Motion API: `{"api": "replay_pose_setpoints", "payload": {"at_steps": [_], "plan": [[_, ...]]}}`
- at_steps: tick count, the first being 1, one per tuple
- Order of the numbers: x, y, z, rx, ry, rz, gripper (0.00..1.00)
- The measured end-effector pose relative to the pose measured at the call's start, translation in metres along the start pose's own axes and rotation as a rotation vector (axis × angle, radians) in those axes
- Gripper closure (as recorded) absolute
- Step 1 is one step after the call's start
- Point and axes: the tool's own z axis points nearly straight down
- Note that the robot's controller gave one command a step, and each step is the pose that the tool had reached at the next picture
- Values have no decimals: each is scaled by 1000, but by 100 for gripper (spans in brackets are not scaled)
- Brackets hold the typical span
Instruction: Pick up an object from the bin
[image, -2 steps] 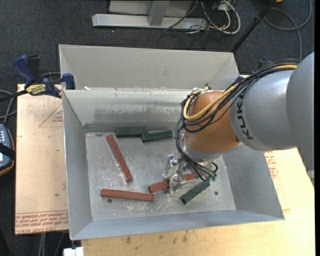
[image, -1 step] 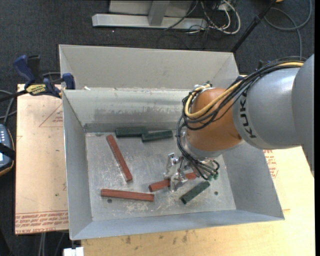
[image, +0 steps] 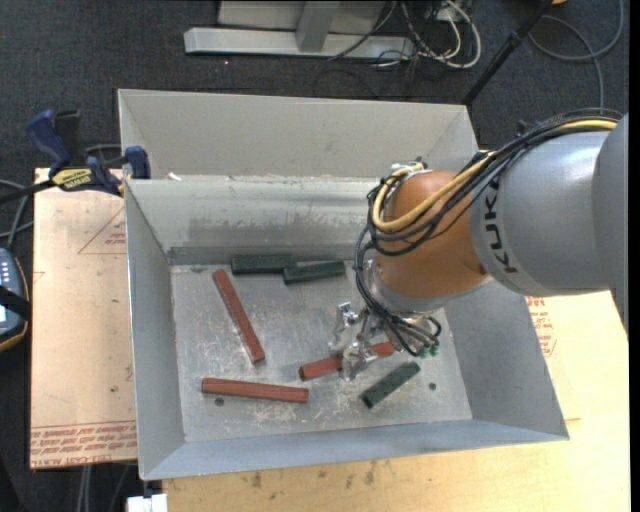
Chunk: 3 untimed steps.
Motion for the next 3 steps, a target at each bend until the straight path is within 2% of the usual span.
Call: {"api": "replay_pose_setpoints", "payload": {"at_steps": [3], "plan": [[0, 1, -18, -1, 4, -1, 100]]}}
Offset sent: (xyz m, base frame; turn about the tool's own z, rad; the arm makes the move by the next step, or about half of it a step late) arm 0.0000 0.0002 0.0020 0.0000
